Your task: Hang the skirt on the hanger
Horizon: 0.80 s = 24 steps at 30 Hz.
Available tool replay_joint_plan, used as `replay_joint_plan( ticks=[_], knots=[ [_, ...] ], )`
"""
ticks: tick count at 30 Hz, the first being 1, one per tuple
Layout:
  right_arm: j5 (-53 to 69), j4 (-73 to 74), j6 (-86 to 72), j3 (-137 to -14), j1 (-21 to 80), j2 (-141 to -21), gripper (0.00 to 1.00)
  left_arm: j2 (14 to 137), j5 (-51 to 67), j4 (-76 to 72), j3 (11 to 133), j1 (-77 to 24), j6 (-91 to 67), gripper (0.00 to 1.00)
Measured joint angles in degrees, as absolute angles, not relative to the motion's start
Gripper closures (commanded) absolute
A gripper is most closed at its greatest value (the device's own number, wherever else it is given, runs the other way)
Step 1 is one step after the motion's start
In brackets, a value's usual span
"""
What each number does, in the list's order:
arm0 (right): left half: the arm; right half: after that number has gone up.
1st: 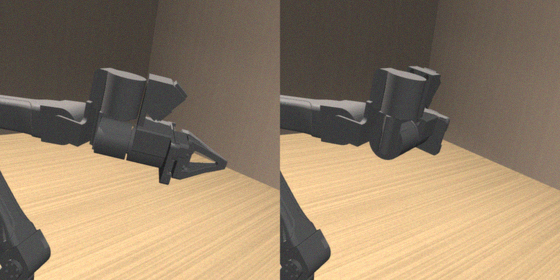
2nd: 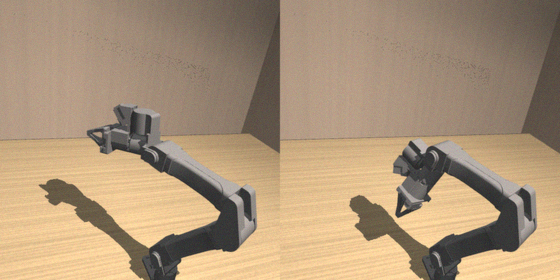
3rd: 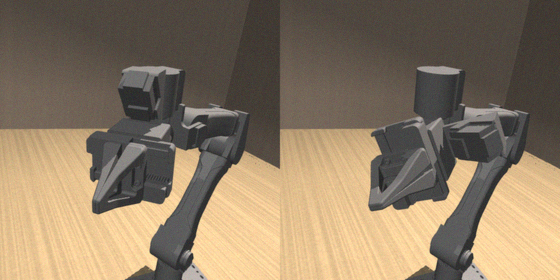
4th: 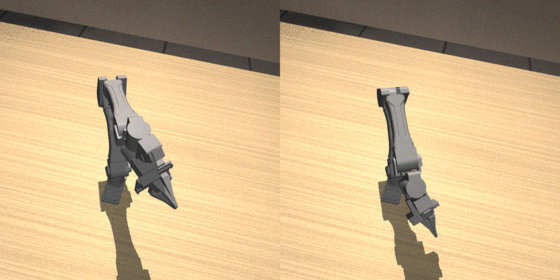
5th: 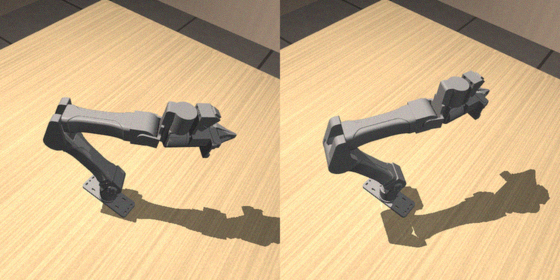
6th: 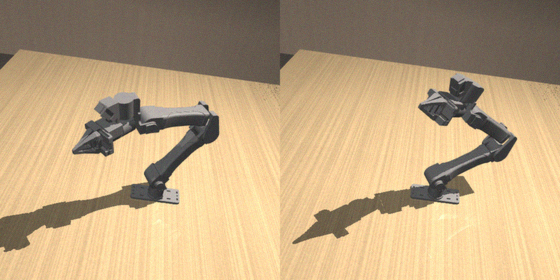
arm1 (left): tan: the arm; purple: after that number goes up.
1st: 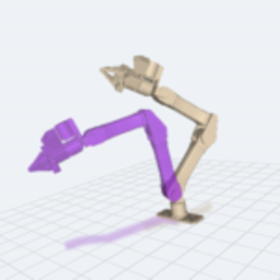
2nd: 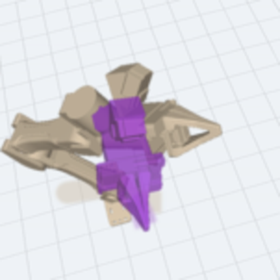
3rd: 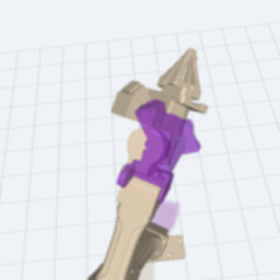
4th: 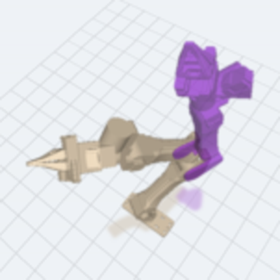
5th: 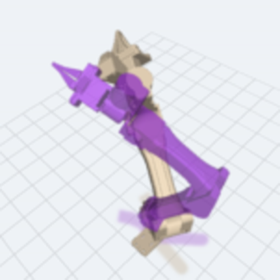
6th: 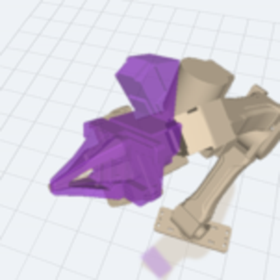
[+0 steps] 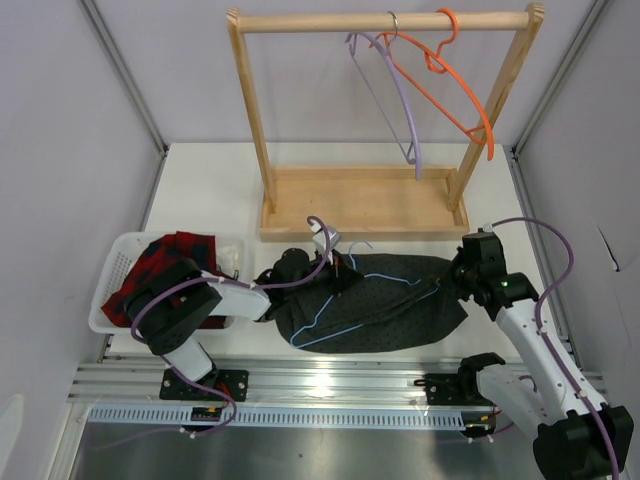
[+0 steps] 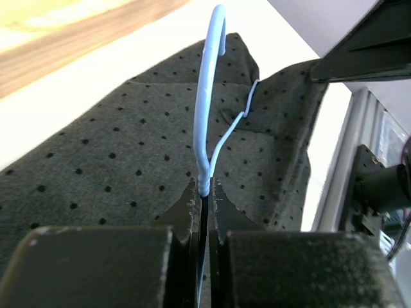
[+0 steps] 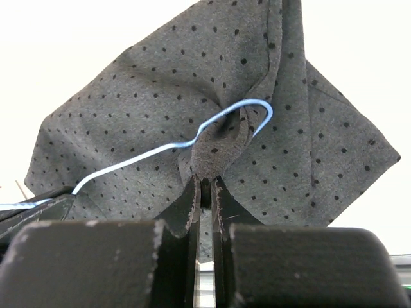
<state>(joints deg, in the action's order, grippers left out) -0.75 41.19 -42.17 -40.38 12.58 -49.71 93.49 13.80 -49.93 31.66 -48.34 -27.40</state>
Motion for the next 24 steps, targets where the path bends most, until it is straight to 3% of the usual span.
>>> replay_joint_plan(
  ticks=[12,24],
  knots=[
    [-0.40,42.39,-41.12,-40.86,9.78,-49.30,0.98,89.34,3.11,-45.19,31.64,-48.34,-24.10,1.00],
    [2.37,42.59,-39.68,-40.86,6.20,-47.33,0.96,86.89,1.89,-42.98,33.04,-47.07,-19.18,1.00]
  ],
)
